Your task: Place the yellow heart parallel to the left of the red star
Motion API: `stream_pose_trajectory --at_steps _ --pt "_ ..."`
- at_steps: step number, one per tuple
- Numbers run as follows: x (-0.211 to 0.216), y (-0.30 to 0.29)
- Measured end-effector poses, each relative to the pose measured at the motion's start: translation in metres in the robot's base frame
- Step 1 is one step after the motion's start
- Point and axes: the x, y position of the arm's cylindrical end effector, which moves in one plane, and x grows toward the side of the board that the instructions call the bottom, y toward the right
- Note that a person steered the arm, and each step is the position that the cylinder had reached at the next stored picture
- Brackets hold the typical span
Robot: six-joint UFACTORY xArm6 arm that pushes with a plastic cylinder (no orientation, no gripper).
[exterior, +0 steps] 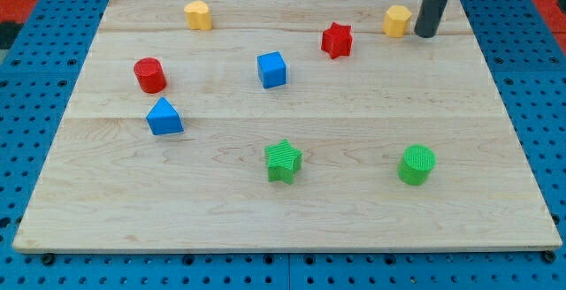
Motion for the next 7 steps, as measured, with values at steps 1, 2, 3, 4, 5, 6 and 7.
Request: stream_pose_trajectory --at_steps 1,2,3,4,5,6,7 --pt "0.008 -0.020" --pt "-0.006 -0.031" --pt "-0.020 -0.031" --pt "0.037 -0.032" --pt "0.061 -0.051" --pt "0.051 -0.102" --pt "0.029 -0.129"
